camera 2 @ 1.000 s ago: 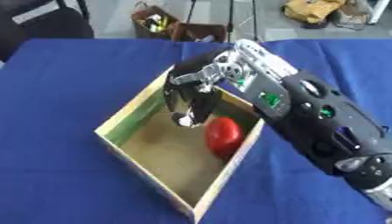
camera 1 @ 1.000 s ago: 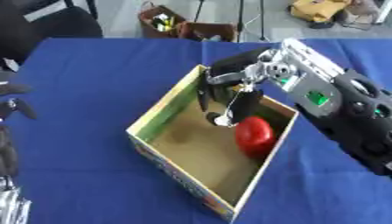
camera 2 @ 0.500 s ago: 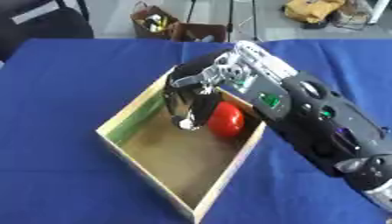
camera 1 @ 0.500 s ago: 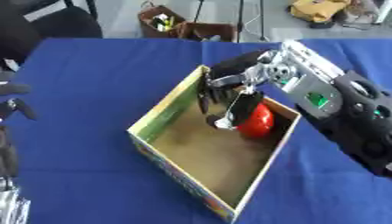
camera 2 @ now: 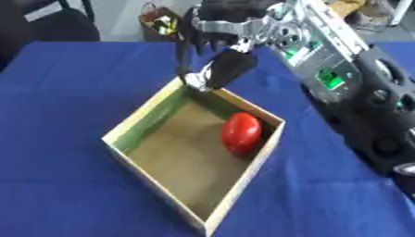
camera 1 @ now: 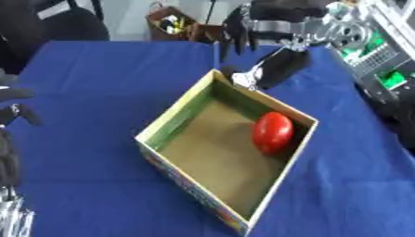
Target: Pick up objects on the table and place them in the box.
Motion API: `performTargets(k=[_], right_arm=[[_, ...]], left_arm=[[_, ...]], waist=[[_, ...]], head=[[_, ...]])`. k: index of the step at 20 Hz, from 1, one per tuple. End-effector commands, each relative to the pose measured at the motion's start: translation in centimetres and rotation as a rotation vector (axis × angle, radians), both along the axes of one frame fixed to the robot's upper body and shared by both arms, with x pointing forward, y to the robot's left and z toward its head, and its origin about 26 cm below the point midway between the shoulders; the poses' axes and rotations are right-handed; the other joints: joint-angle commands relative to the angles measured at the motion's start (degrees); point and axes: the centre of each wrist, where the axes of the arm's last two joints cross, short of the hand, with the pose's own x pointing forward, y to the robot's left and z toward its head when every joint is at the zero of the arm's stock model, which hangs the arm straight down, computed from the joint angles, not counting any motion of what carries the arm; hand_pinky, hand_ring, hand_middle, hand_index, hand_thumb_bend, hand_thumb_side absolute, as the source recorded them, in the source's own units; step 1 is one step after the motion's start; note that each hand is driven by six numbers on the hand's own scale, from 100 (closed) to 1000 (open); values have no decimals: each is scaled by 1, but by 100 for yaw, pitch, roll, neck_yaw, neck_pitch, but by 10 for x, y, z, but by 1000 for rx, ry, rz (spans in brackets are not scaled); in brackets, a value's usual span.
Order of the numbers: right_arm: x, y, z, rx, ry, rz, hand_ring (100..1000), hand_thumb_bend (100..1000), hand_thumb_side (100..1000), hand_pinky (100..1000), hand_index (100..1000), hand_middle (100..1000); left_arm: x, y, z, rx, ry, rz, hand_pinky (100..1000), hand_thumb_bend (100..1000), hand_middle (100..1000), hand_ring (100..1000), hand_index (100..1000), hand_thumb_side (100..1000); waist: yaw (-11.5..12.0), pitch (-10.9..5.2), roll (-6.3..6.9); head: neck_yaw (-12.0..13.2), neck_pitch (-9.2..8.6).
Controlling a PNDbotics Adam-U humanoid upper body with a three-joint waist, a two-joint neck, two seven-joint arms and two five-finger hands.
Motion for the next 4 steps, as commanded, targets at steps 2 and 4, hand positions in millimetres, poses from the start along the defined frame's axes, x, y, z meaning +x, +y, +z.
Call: performTargets(k=[2, 4], right_arm=[[-17, -22, 25, 130, -103, -24, 606, 100, 569, 503, 683, 637], [-22, -28, 28, 179, -123, -33, 597, 100, 608, 497, 686, 630]], left_arm=[[-2, 1, 8, 7, -30, 5, 291, 100, 590, 554, 707, 931], [-2, 2, 8, 7, -31, 7, 290, 100, 590, 554, 707, 930]], waist=[[-15, -144, 20], [-21, -145, 29]], head=[[34, -36], [42, -36]])
